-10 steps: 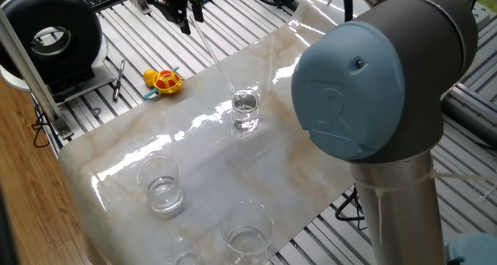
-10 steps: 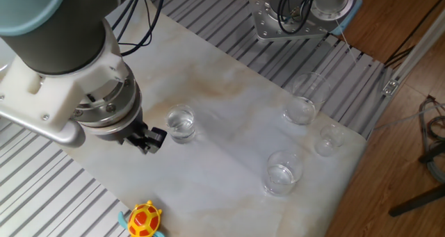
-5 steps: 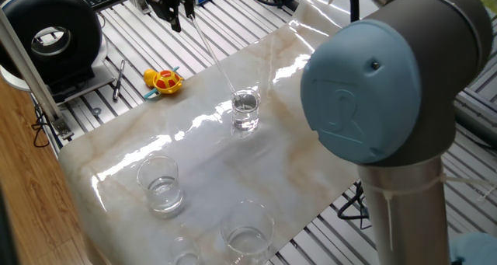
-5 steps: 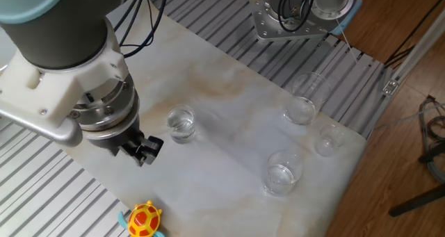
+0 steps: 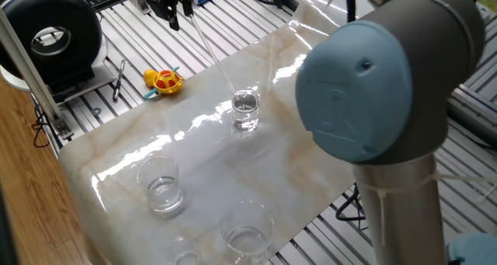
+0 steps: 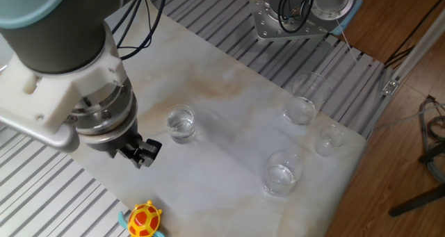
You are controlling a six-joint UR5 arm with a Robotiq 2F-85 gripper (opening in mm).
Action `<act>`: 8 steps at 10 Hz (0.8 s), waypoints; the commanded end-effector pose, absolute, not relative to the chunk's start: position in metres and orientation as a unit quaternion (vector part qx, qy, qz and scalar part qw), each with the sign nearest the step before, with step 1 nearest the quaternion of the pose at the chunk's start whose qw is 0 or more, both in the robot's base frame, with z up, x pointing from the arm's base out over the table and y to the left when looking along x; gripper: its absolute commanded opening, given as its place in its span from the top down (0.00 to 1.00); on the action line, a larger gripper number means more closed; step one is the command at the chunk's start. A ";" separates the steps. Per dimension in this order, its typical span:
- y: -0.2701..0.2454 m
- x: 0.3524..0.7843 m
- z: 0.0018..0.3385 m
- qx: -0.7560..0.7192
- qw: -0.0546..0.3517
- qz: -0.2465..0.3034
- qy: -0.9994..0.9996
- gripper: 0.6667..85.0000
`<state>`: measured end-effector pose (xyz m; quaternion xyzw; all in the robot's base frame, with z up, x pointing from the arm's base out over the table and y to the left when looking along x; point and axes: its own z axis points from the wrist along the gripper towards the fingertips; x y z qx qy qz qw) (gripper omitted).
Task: Stir the beaker with a glass rod
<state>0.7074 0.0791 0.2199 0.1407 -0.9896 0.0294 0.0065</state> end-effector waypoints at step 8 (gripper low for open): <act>0.073 0.690 0.218 0.153 0.018 0.009 -0.988 0.47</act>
